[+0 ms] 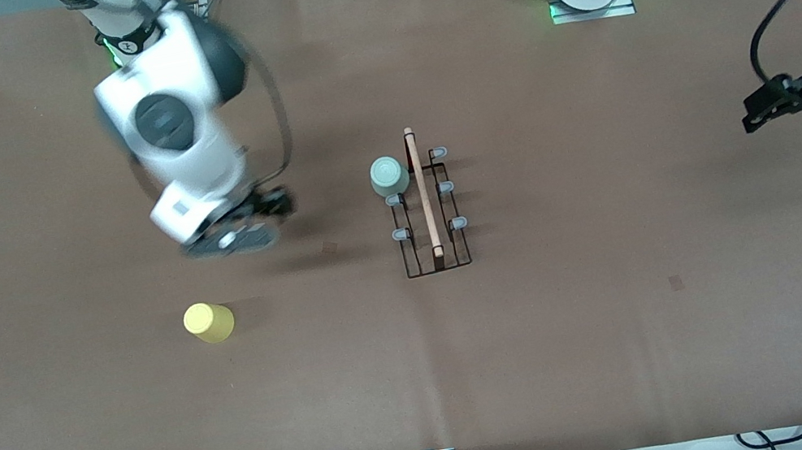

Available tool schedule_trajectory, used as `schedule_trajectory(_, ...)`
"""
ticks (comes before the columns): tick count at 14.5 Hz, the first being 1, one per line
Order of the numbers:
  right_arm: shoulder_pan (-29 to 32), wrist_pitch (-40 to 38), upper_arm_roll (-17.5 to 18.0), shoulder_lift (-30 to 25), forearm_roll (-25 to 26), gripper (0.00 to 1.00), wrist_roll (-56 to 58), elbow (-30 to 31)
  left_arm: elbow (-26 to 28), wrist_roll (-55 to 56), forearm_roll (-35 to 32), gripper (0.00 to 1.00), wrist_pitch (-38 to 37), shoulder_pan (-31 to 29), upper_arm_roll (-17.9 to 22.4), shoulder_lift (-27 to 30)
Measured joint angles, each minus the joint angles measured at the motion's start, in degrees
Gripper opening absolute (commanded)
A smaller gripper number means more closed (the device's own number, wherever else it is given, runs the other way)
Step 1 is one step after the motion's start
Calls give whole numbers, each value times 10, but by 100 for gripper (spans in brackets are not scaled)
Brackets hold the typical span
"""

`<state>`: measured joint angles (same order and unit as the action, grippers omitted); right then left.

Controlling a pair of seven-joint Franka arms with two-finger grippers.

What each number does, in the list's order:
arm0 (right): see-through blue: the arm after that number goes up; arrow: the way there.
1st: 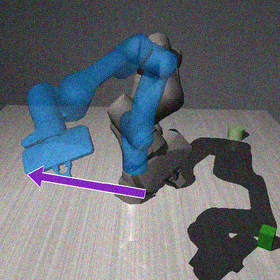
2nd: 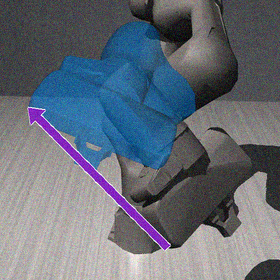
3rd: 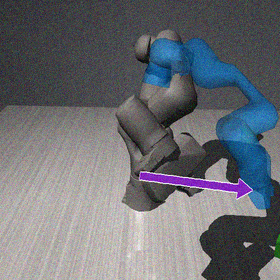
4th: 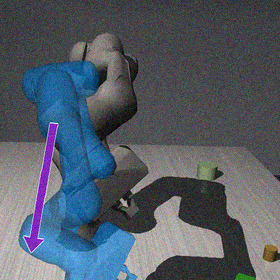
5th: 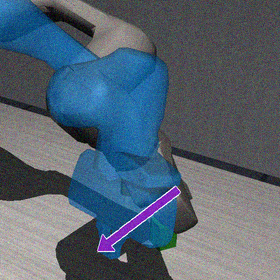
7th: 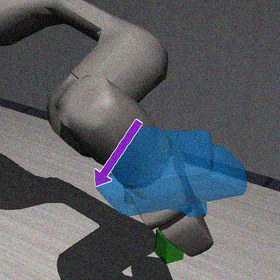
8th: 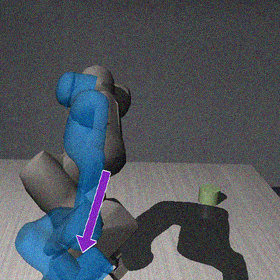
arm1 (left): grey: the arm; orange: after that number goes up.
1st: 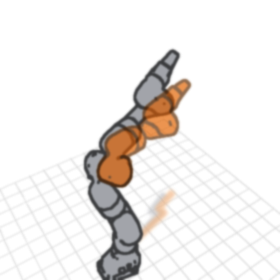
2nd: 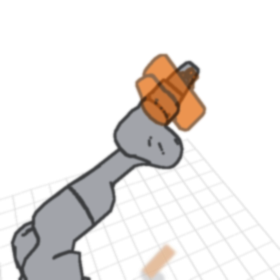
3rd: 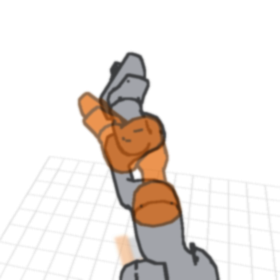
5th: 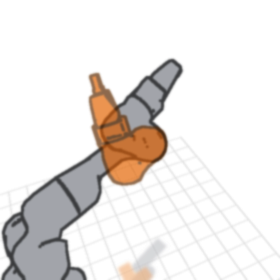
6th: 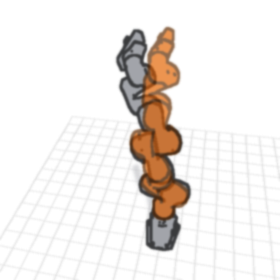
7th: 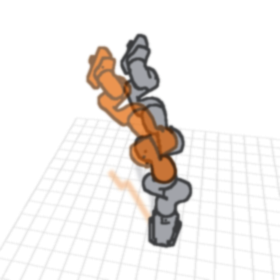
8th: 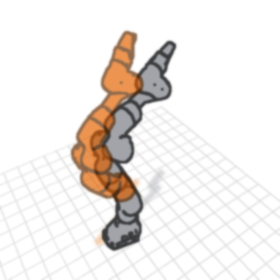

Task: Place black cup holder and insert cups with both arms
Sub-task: 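Move the right gripper to the yellow cup and grasp it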

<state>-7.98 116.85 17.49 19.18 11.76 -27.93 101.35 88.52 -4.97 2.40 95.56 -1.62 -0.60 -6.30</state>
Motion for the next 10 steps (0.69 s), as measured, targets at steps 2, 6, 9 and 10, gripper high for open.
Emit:
schedule_trajectory(2, 35, 59, -10, 17, 14, 100, 48, 23, 52, -14, 0, 100, 20, 1, 1, 39)
schedule_trajectory(6, 80, 192, -19, 69, 20, 100, 110, 63, 85, -21, 0, 100, 25, 4, 1, 67)
schedule_trajectory(9, 87, 233, -35, 94, 22, 100, 148, 63, 86, -22, 0, 100, 24, 4, 1, 67)
schedule_trajectory(10, 88, 238, -42, 96, 22, 100, 160, 63, 86, -22, 0, 100, 23, 4, 1, 67)
